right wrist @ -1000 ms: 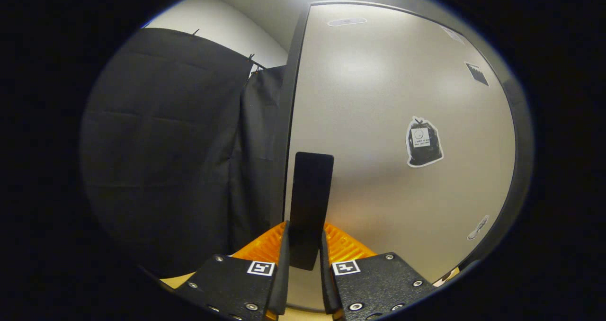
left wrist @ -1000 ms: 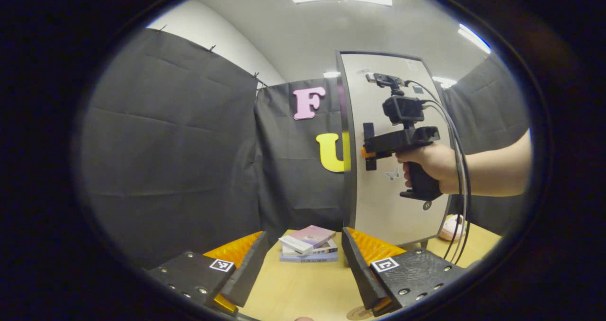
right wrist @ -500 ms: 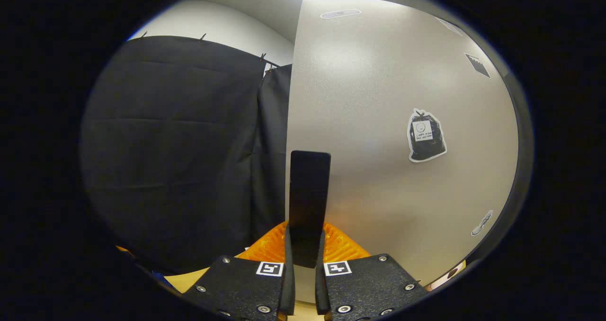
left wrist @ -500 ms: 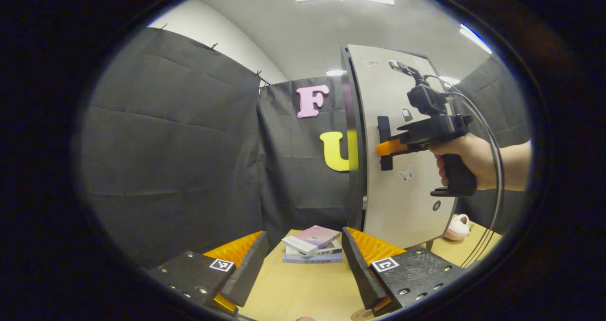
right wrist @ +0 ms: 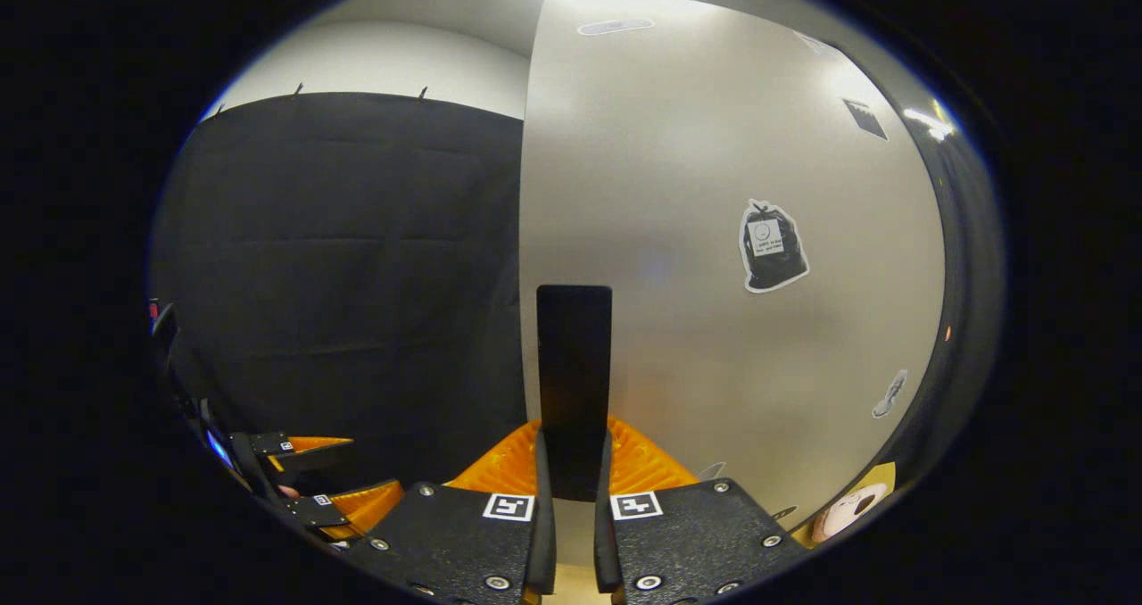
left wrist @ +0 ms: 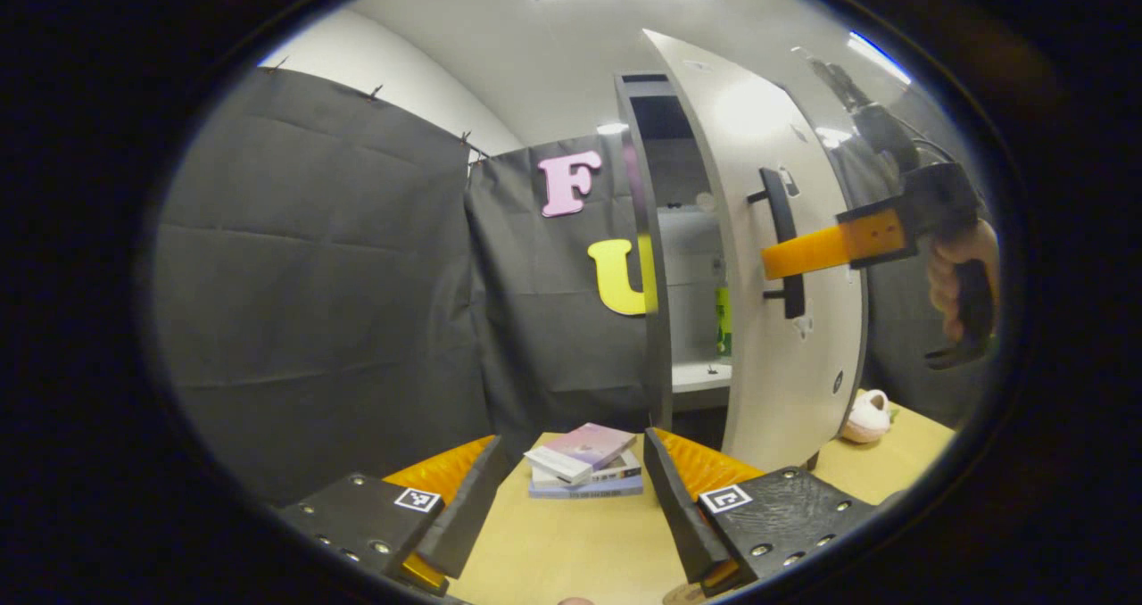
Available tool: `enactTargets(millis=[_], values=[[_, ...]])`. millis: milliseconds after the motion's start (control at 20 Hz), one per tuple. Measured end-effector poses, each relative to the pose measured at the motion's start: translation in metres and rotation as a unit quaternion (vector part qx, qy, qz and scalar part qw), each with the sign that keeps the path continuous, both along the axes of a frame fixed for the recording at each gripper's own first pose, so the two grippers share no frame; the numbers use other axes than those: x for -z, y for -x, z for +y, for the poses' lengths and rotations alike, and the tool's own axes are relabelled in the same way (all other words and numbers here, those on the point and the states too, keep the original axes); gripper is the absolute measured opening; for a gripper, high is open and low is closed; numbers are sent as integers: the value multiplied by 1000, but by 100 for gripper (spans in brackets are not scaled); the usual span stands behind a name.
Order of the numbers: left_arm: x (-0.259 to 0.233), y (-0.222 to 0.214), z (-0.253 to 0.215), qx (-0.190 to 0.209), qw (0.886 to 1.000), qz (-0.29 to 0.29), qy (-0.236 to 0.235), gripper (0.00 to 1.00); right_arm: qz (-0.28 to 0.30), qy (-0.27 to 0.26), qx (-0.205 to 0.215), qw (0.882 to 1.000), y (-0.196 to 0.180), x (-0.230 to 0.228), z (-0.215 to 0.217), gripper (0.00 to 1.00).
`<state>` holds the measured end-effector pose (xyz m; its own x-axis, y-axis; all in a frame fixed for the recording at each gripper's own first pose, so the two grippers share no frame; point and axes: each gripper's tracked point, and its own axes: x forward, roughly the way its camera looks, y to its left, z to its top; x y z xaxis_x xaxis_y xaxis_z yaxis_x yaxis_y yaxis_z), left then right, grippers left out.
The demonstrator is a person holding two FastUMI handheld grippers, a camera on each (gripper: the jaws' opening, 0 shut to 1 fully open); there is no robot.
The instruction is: Open the cabinet door with the right hand, grasp the bottle in the cabinet with the left hand and place it on the coaster, then close the cabinet door with the right hand.
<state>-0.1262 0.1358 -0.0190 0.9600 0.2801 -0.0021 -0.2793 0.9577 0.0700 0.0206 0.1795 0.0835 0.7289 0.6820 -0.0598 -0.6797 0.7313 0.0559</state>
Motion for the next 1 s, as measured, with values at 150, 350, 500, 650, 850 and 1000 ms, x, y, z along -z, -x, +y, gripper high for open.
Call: enactTargets(millis=[150, 350, 500, 650, 850, 1000], values=[[-10, -5, -26, 6, 1000, 3, 12, 89, 9, -3, -16, 1000, 5, 0, -12, 17], [-26, -8, -67, 19, 1000, 2, -14, 89, 7, -11, -18, 1000, 16, 2, -39, 16], [-37, -14, -95, 27, 999, 2, -21, 89, 7, -10, -3, 1000, 22, 3, -58, 17], [-41, -26, -120, 34, 999, -3, -10, 89, -4, -5, 30, 1000, 32, 3, -79, 18], [-44, -54, -146, 38, 999, -9, 5, 89, -12, -6, 99, 995, 27, 4, -98, 20], [-47, -84, -163, 38, 999, -9, -2, 89, -21, 6, 146, 989, 27, 3, -107, 20]])
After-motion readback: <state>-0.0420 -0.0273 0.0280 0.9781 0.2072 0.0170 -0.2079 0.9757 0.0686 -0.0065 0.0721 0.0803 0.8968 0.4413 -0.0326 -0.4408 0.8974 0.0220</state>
